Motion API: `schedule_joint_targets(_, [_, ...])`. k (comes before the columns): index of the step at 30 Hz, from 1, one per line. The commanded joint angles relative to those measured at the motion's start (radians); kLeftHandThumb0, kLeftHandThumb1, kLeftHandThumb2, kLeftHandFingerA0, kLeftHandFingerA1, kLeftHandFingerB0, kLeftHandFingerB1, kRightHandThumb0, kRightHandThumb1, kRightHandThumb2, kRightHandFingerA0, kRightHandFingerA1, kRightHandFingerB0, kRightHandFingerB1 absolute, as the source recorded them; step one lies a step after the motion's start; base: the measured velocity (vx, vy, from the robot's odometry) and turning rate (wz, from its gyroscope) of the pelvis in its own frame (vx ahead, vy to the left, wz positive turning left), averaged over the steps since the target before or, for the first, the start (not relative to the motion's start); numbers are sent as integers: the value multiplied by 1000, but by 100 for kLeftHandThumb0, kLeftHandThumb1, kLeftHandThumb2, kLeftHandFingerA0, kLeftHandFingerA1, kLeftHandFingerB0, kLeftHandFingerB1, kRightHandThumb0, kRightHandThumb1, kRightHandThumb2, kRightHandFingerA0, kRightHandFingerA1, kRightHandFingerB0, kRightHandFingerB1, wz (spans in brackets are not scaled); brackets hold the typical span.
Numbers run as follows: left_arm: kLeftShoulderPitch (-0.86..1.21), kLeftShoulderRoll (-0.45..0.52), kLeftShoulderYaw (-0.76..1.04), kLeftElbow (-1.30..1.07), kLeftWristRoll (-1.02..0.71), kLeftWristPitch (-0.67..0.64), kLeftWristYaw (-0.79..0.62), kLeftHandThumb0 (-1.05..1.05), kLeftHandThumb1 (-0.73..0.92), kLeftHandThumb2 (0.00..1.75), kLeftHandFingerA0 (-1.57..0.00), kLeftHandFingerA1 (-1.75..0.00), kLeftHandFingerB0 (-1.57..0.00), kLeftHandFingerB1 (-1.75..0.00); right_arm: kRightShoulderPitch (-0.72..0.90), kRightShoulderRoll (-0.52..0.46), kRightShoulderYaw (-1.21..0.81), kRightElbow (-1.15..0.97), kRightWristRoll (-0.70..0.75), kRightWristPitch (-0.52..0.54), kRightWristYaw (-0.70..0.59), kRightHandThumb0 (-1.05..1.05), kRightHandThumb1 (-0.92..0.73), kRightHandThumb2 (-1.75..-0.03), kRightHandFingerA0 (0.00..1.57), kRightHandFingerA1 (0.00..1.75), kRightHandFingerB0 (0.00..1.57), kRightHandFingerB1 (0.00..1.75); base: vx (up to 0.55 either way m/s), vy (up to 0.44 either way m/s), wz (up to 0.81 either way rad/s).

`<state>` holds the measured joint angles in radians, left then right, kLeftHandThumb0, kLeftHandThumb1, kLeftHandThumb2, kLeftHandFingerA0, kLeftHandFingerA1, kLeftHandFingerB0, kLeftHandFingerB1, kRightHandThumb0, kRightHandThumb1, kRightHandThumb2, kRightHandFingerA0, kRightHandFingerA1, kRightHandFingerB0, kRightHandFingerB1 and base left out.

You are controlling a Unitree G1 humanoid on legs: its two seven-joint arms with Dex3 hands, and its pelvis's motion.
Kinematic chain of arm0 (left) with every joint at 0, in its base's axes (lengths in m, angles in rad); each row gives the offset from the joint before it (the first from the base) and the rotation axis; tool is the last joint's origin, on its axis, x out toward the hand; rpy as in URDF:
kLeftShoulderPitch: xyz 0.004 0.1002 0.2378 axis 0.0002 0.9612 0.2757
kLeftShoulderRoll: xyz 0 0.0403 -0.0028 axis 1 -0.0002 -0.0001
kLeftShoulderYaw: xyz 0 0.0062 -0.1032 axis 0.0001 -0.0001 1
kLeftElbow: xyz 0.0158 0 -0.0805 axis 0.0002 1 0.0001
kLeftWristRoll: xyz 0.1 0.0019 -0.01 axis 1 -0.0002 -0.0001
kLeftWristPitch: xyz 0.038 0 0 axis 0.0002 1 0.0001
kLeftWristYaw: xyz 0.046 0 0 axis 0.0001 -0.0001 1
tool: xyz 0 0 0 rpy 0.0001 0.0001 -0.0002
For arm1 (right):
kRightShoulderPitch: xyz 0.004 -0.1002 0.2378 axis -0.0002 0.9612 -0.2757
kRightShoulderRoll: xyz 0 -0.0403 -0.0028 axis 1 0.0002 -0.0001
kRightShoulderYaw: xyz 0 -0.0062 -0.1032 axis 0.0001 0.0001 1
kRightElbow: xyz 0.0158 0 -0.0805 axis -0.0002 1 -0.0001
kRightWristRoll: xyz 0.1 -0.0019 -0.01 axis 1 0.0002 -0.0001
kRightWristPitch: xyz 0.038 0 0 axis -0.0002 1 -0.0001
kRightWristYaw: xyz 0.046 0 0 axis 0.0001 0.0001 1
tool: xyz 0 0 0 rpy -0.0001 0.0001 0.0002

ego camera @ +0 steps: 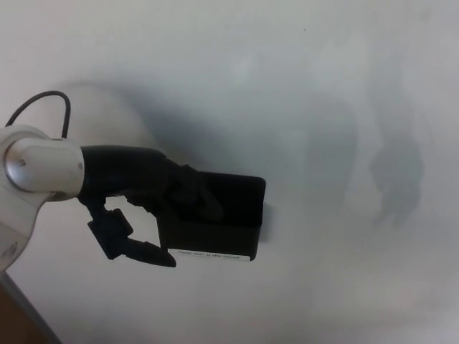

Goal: A magnetic marker holder is on the left hand side of the white board, the robot put the index and middle finger into the opening of the container and pull off the magnetic holder and hand it to a human on the left hand side.

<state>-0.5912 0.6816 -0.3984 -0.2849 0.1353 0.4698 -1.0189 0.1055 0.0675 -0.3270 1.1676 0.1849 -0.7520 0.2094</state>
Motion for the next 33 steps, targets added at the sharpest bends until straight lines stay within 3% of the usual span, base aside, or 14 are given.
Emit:
schedule_joint_targets(1, [39,-43,46,10,1,-45,87,-39,31,95,-1,-48,0,-47,-5,-11,-6,-4,15,21,4,-60,-77,-64,43,42,32,31,0,0,0])
schedule_joint_targets(2, [45,-51,52,15,-1,-49,94,-77,62,60,-14,-31,-11,-24,-5,-11,-6,-5,16,21,7,-61,-77,-64,43,43,32,32,0,0,0])
schedule_joint_targets(3, [47,-55,54,17,-2,-52,96,-77,62,60,-14,-31,-11,-24,-5,-11,-6,-4,15,20,6,-61,-77,-64,43,43,32,32,0,0,0])
schedule_joint_targets(4, [54,-61,58,20,1,-64,105,-78,48,92,0,-23,-8,-25,-5,-13,-4,-2,11,14,1,-62,-77,-64,44,44,32,32,0,0,0])
schedule_joint_targets(6, [65,-69,62,21,12,-86,123,-85,51,92,0,-15,-7,-21,-4,-13,-3,-1,6,10,-4,-62,-76,-63,44,42,32,32,0,0,0])
schedule_joint_targets(15, [86,-81,68,51,33,-156,165,-86,52,93,0,-17,-7,-21,-4,-13,-2,0,7,12,-2,-62,-78,-64,44,43,32,32,0,0,0])
schedule_joint_targets(28, [82,-77,45,143,53,-174,153,-83,51,93,-2,-30,-9,-24,-15,-15,-4,0,10,22,0,-63,-76,-63,42,42,32,31,0,0,0])
schedule_joint_targets(29, [78,-80,42,149,55,-173,154,-78,64,61,-8,-28,-8,-22,-17,-17,-8,0,16,21,8,-62,-76,-63,41,42,32,32,0,0,0])
schedule_joint_targets(30, [74,-84,37,153,60,-169,155,-78,63,60,-10,-29,-9,-22,-19,-17,-9,-2,17,19,9,-61,-77,-64,44,45,33,32,0,0,0])
schedule_joint_targets(31, [71,-86,34,154,64,-167,156,-78,63,60,-10,-29,-9,-22,-20,-17,-8,-3,16,18,7,-61,-77,-64,44,45,33,32,0,0,0])
schedule_joint_targets(32, [67,-90,26,153,71,-155,155,-78,47,89,-5,-37,-6,-26,-22,-16,-9,-4,15,17,4,-61,-77,-64,43,44,34,32,0,0,0])
schedule_joint_targets(33, [64,-92,18,151,77,-143,153,-78,47,89,-5,-37,-6,-26,-24,-16,-10,-3,15,17,3,-61,-77,-64,43,44,34,32,0,0,0])
